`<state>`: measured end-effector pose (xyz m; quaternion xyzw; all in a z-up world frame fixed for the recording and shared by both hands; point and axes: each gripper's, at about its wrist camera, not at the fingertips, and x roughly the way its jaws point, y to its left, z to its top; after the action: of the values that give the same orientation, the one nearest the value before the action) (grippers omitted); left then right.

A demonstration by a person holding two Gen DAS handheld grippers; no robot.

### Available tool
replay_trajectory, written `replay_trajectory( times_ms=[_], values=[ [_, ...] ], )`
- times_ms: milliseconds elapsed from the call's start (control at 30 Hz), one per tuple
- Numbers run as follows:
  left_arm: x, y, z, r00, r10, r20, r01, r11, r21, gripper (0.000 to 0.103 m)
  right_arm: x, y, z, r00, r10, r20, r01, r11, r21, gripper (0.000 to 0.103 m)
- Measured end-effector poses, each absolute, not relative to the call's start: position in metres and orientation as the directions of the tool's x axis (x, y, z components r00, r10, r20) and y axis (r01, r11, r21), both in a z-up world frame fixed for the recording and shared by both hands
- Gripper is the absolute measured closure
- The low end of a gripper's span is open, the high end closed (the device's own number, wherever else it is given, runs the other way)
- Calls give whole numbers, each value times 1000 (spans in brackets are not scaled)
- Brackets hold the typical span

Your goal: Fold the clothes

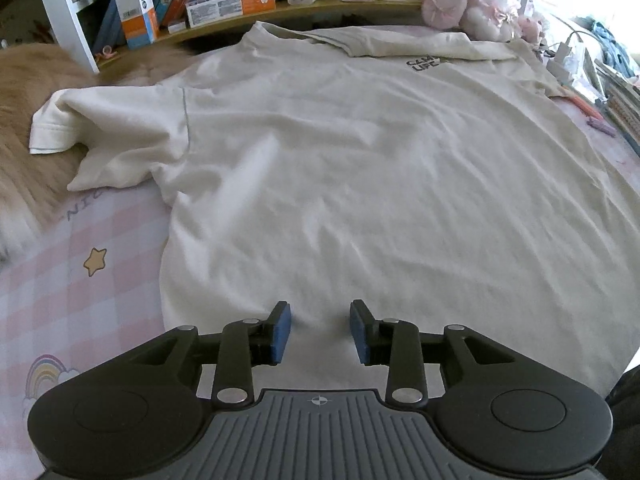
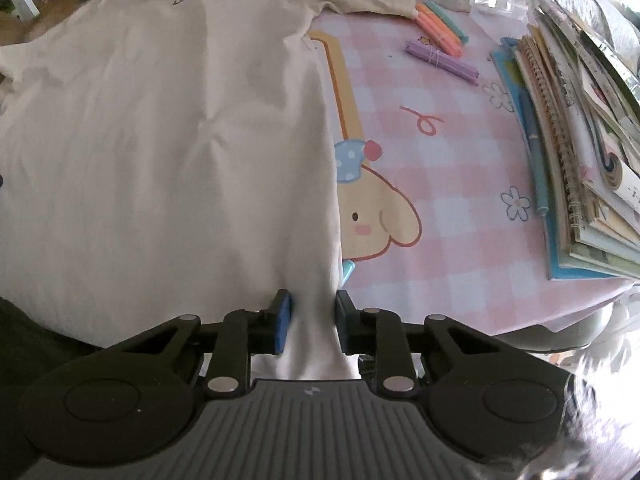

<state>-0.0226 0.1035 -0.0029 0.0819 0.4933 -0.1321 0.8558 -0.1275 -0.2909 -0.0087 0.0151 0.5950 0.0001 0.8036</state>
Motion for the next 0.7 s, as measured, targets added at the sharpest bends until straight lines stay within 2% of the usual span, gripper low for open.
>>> replay_trajectory(
  times_ms=[100, 167, 233, 367, 400, 433, 467, 600, 700],
  values=[
    [-24, 103, -4, 486, -154, -860, 311, 950, 5, 62, -128, -291, -4, 291, 33, -956, 21, 999, 41, 94],
    [-26, 102, -5, 493, -160, -855, 323, 946, 9, 57, -129, -285, 2, 301, 29, -953, 4, 999, 32, 95],
    [-28, 101, -6, 498, -165, -851, 335, 942, 13, 55, -130, -279, 8, 311, 81, -947, -2, 996, 85, 95],
    [-28, 102, -6, 501, -173, -848, 342, 940, 11, 52, -131, -269, 5, 273, 390, -879, -4, 915, 405, 93],
    [-28, 102, -6, 502, -174, -847, 344, 939, 10, 52, -132, -267, 4, 272, 396, -877, -5, 912, 410, 83],
    [-28, 102, -7, 503, -176, -846, 345, 938, 10, 52, -134, -266, 5, 275, 381, -883, -6, 919, 394, 76],
    [-28, 102, -7, 504, -178, -845, 347, 938, 9, 52, -135, -269, 7, 290, 355, -889, 1, 929, 371, 65],
    [-28, 103, -7, 507, -186, -842, 354, 935, 7, 51, -137, -296, 18, 365, 265, -893, 86, 945, 316, 64],
    [-28, 103, -8, 509, -188, -840, 357, 934, 8, 46, -129, -303, 14, 368, 111, -923, 96, 983, 156, 64]
  ],
)
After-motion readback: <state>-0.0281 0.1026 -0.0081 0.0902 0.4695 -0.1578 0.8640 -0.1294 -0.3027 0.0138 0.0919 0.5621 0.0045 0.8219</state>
